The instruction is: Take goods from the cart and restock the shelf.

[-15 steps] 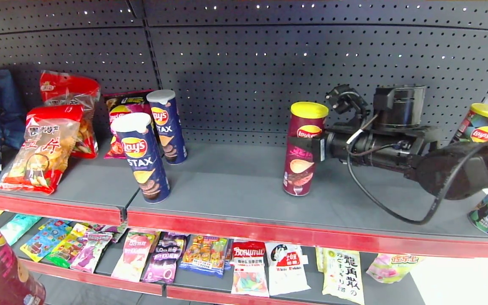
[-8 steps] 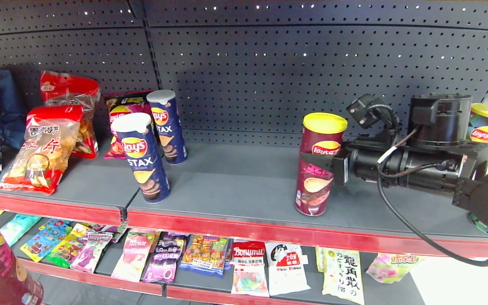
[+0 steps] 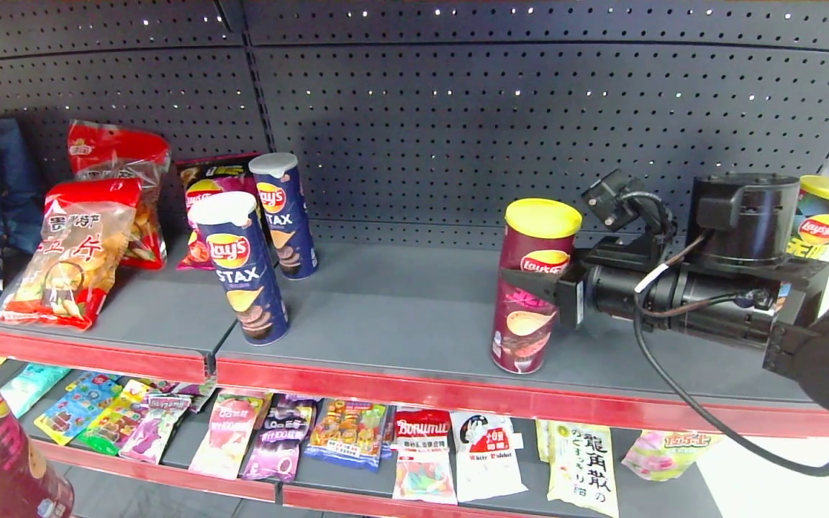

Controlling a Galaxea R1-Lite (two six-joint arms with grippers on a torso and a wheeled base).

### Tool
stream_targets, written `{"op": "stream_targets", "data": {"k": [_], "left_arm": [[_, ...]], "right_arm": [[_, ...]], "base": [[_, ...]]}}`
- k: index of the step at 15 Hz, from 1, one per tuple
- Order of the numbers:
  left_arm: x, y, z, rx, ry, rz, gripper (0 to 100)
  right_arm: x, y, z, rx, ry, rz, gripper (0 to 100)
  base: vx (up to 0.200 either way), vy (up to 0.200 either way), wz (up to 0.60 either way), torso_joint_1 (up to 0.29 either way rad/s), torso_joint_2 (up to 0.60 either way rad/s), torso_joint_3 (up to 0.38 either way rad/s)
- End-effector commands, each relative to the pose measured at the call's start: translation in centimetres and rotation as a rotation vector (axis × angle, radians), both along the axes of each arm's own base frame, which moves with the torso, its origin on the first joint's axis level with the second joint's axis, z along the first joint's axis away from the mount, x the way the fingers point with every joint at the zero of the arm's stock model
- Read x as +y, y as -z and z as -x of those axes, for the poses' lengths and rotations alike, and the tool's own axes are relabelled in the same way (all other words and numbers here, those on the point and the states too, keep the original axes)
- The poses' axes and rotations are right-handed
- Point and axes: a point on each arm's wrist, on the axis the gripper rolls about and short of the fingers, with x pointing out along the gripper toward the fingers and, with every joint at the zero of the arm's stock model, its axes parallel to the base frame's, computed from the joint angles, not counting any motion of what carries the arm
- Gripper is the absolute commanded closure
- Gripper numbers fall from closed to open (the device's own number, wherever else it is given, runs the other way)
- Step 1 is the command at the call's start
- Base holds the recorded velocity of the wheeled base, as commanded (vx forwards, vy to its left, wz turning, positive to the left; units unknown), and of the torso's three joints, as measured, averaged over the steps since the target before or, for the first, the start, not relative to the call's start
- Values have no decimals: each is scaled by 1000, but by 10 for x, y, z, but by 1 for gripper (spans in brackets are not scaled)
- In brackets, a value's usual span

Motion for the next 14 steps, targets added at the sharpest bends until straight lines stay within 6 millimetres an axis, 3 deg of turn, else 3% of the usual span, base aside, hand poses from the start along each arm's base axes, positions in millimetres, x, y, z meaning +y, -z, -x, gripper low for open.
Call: {"op": "stream_targets", "data": {"k": [1, 14], "left_arm": [[0, 0, 0, -1, 0, 1, 100], [0, 1, 0, 2, 1, 1, 100]], "right_arm": [[5, 6, 1, 15, -15, 9, 100], [11, 11, 14, 31, -56, 16, 100]], "base": [[0, 0, 0, 0, 0, 0], [0, 0, 0, 0, 0, 0]]}}
